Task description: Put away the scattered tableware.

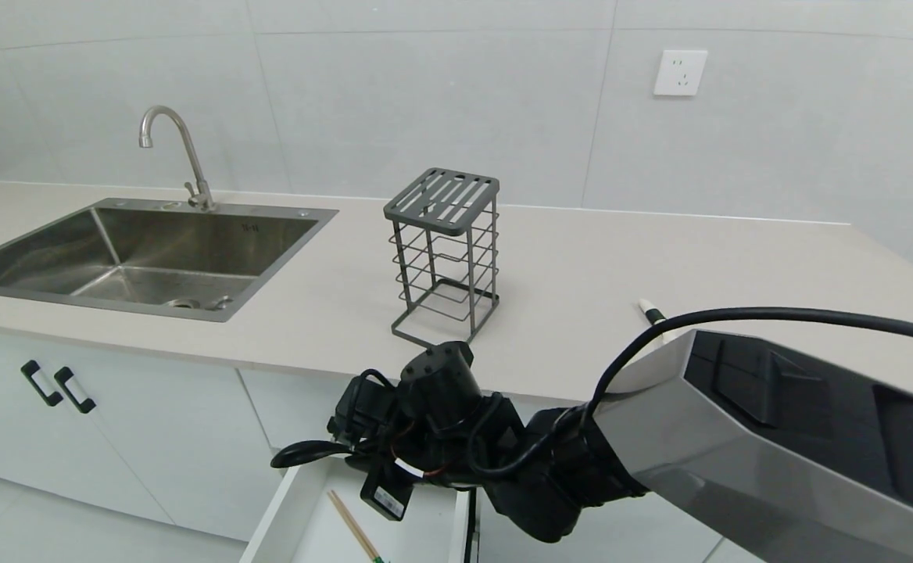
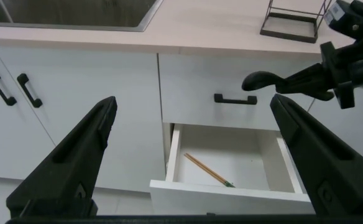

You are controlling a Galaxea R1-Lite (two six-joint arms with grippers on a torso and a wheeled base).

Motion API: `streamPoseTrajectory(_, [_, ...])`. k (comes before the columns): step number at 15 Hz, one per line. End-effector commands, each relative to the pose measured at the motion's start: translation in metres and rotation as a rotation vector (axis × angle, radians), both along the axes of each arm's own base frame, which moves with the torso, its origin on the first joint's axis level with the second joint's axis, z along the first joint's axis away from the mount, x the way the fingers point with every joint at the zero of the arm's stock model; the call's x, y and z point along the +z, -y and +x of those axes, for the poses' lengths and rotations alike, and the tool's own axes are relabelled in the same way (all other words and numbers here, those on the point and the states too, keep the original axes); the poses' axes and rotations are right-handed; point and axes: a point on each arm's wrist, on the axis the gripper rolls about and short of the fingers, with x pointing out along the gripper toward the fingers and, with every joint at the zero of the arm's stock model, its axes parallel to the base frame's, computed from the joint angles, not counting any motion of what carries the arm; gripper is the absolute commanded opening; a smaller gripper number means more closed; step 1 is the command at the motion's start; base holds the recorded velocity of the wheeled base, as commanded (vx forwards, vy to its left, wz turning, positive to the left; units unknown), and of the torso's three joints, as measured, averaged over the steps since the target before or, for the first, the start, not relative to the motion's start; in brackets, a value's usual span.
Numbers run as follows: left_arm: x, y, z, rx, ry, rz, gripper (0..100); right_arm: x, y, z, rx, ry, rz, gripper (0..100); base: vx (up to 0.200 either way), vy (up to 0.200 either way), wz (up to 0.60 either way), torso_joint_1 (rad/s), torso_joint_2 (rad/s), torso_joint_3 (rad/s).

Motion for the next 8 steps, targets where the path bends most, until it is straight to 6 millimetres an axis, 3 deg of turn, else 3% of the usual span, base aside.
streamPoseTrajectory(1, [0.0, 0.0, 0.0, 0.002, -0.001, 0.0, 100, -0.008, -0.004, 0.001, 0.005, -0.007, -0.013, 0, 0.0, 0.0, 0.0, -0.071, 0.12, 0.071])
streamPoseTrajectory(8, [0.0, 0.0, 0.0, 0.0, -0.001, 0.0, 100, -0.017, -0.016, 0.011, 0.012, -0.004, -0.029, 0, 0.0, 0.0, 0.0, -0.153, 0.3, 0.145])
